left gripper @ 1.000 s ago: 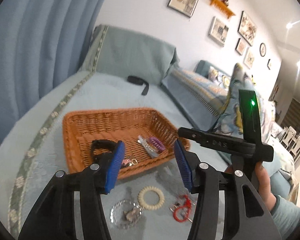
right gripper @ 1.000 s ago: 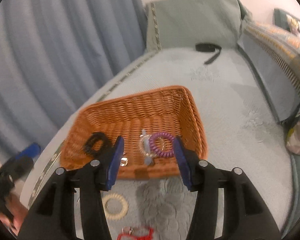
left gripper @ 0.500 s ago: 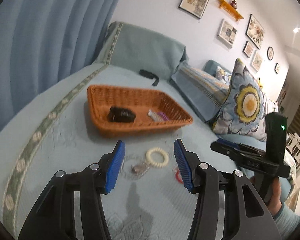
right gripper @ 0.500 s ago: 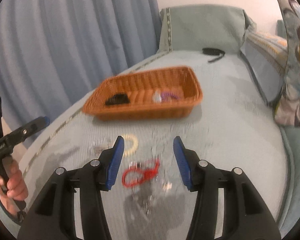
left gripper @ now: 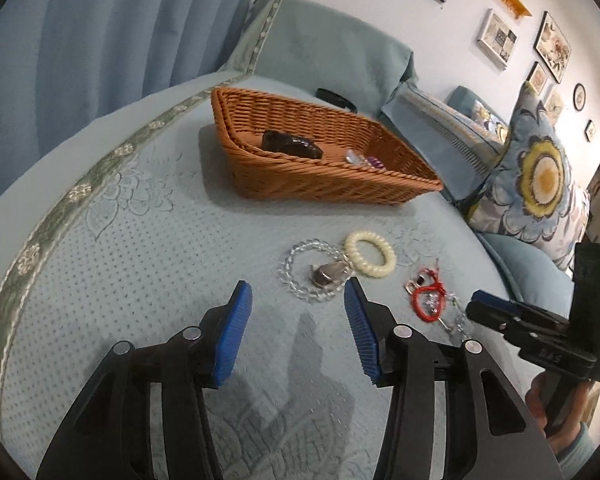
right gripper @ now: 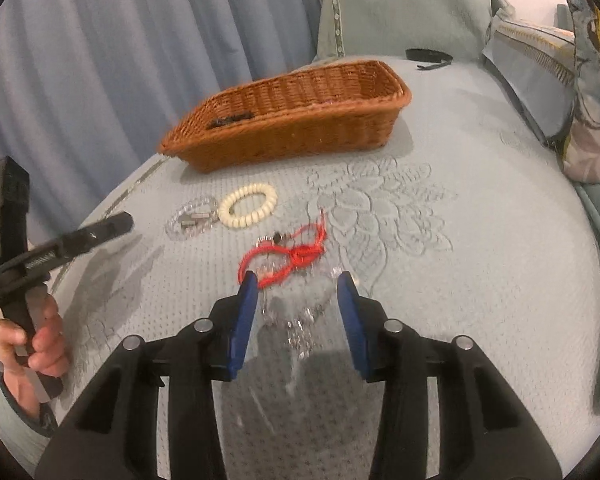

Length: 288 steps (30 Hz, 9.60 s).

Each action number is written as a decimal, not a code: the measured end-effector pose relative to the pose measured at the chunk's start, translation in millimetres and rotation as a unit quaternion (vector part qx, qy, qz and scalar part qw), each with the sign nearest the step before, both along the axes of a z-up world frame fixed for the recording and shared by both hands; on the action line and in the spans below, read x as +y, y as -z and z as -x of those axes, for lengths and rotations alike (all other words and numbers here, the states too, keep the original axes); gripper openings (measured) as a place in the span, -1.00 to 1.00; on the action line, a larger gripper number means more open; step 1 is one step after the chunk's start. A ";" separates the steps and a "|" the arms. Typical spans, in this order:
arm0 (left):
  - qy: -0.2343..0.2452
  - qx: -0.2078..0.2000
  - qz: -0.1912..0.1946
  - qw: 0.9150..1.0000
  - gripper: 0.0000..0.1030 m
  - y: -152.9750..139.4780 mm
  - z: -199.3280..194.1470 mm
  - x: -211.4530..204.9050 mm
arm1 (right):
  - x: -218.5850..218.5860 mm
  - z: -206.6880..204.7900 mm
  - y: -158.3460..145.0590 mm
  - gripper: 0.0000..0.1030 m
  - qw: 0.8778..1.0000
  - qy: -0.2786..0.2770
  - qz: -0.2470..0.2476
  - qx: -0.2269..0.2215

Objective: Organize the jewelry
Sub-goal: 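Grasp the clear bead bracelet with the left tool while the right tool grasps the cream coil bracelet, then carry both bracelets over the basket and open both tools to drop them, then grasp the silver hair clip with the left tool while the right tool grasps the silver key ring, then carry hair clip and key ring to the basket and release both tools, then grasp the red cord keychain with the right tool while the left tool grasps the small silver ring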

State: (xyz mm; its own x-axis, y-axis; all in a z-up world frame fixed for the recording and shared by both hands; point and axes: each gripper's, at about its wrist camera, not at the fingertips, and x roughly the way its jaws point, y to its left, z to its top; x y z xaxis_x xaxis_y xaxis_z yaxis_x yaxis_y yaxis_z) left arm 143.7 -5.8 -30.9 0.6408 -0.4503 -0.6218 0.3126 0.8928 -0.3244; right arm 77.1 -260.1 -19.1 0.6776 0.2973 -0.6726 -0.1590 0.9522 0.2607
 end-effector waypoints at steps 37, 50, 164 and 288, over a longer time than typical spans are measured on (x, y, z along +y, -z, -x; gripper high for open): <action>0.012 -0.018 -0.124 0.992 -0.89 10.0 -28.8 -40.9 | 72.3 -97.2 8.0 -0.81 0.996 -0.011 0.083 0.026; 0.027 -0.085 -0.053 0.995 -0.89 -9.3 -4.3 -28.9 | 50.2 -70.6 -16.6 -0.81 0.998 -0.006 0.027 -0.058; 0.086 0.024 -0.118 0.989 -0.26 19.5 -34.0 -67.0 | 0.9 12.0 13.4 -0.40 0.998 0.048 0.006 0.031; -0.050 -0.045 0.019 0.998 -0.04 -10.0 50.0 -27.5 | 1.8 9.4 1.4 -0.21 0.999 0.031 0.014 0.036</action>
State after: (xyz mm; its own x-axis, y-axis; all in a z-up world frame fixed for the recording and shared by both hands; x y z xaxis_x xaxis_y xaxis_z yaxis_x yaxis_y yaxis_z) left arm 93.7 -33.3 -21.0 0.7354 -0.4037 -0.5442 0.2524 0.9086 -0.3329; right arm 67.8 -258.3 -20.5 0.6435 0.2369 -0.7278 -0.0820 0.9668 0.2421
